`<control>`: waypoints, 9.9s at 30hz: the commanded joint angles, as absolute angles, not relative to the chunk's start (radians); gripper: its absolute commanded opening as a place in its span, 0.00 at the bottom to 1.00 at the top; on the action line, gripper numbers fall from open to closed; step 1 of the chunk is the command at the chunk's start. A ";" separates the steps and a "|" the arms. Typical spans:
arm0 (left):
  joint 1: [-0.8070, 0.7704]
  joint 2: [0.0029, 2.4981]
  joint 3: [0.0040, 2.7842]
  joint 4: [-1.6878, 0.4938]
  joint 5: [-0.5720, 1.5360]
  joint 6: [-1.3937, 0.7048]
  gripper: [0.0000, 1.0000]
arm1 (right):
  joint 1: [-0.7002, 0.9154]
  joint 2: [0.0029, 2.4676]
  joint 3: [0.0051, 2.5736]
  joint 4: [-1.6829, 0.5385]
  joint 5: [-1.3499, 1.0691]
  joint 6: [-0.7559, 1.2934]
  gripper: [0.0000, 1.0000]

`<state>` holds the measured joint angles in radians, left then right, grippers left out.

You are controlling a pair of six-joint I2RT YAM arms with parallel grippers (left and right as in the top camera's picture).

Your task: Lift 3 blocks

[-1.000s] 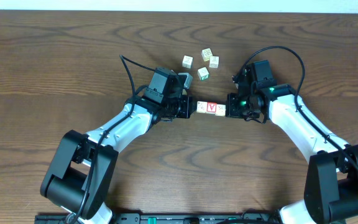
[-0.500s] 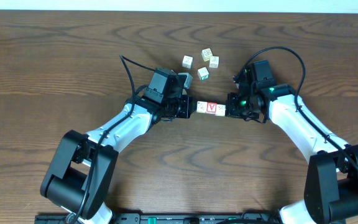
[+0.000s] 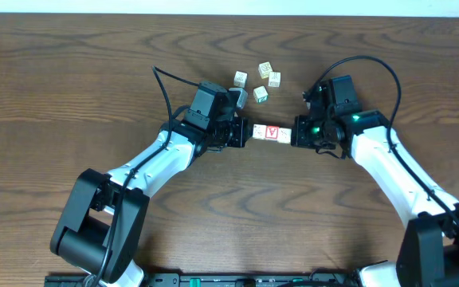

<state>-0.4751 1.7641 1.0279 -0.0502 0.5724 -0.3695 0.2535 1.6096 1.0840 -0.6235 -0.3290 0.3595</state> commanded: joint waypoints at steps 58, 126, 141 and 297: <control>-0.551 1.685 1.084 -0.049 0.767 -0.356 0.07 | 0.319 1.575 1.113 -0.607 -0.656 0.363 0.01; -0.551 1.685 1.083 -0.052 0.767 -0.349 0.07 | 0.323 1.575 1.151 -0.640 -0.627 0.351 0.01; -0.551 1.685 1.083 -0.060 0.767 -0.340 0.07 | 0.323 1.575 1.151 -0.647 -0.602 0.352 0.01; -0.595 1.858 1.051 -0.134 0.607 -0.311 0.07 | 0.342 1.753 1.090 -0.674 -0.471 0.317 0.01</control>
